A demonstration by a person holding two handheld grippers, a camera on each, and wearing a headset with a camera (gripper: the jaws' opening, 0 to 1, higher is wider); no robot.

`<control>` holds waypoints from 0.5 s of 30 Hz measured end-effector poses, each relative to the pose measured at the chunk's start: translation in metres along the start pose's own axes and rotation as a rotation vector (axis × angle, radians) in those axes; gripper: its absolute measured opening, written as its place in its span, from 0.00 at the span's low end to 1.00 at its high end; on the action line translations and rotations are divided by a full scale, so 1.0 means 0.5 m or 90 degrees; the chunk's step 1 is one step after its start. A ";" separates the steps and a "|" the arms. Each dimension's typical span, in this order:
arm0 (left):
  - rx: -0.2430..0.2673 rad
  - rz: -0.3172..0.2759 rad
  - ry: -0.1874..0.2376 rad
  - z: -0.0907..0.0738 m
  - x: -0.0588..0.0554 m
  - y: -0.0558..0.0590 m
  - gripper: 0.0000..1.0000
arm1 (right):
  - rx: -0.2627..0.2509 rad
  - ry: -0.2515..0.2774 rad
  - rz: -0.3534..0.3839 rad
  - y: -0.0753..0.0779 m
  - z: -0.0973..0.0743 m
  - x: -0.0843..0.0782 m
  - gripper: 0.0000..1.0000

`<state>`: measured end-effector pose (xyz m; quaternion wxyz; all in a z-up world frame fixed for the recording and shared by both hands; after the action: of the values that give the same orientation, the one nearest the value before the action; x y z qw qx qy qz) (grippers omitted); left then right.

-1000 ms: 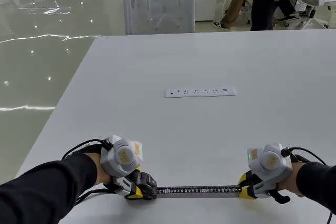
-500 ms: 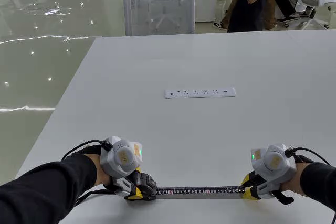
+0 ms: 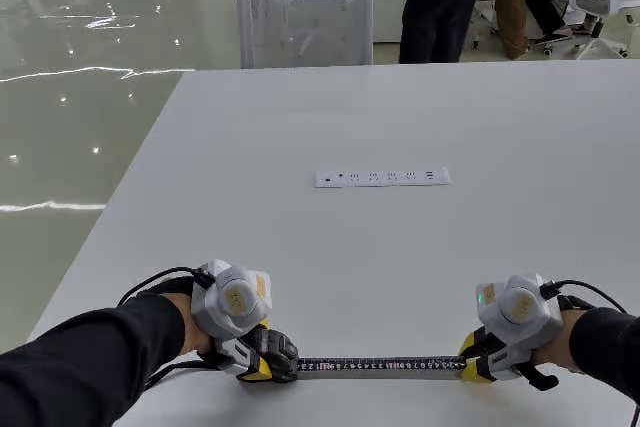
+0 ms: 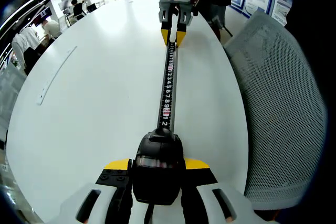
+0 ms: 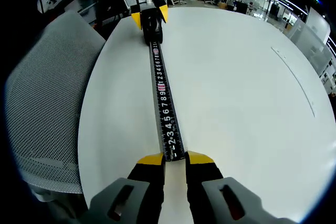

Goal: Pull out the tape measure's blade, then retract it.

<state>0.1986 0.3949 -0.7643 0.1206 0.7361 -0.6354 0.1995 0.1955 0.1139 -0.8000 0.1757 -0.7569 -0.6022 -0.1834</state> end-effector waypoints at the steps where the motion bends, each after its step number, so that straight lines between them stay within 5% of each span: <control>1: 0.000 -0.003 0.000 0.000 0.000 0.000 0.32 | 0.000 0.000 0.002 0.000 0.000 0.000 0.11; 4: 0.001 -0.002 -0.004 0.003 0.004 0.000 0.32 | 0.007 -0.003 0.030 0.003 0.001 0.002 0.12; 13: 0.001 -0.020 0.016 0.003 0.002 -0.006 0.33 | 0.015 -0.039 0.016 0.004 0.004 0.009 0.13; 15: 0.001 -0.052 0.016 0.004 0.000 -0.006 0.34 | 0.012 -0.049 0.007 0.002 0.004 0.010 0.13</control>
<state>0.2015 0.3948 -0.7658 0.1362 0.7588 -0.6032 0.2045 0.1975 0.1187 -0.7993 0.1606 -0.7649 -0.6060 -0.1476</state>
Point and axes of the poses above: the centre of the closed fingertips' face, and the gripper's own axes: z roughly forward along the fingers, y roughly to its right, x roughly out of its top, the point moved 3 cm from there along -z, roughly backward along the fingers, and after that the axes turned 2 degrees about z, right-handed, at the moved point
